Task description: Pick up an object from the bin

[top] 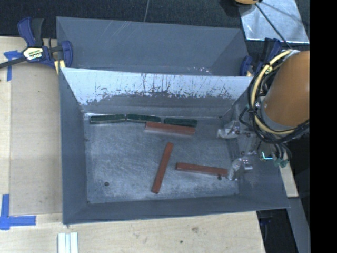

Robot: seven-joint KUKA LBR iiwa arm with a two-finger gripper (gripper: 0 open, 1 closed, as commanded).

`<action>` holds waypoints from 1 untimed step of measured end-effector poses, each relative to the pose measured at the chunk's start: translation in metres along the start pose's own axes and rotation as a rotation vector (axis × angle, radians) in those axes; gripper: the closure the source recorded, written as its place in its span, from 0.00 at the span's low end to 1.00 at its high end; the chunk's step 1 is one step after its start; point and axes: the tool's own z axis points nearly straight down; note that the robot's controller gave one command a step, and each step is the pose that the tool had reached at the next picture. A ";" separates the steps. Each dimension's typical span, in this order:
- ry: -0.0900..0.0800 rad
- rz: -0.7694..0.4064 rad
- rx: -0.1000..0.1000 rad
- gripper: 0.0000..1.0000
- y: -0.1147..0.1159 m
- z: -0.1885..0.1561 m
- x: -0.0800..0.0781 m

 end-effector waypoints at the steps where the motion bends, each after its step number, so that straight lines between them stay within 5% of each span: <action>1: -0.009 -0.002 0.001 0.00 0.000 -0.004 -0.002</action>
Offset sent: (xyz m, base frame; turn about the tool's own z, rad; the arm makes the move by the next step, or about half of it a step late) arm 0.0069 0.0069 -0.1545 -0.2159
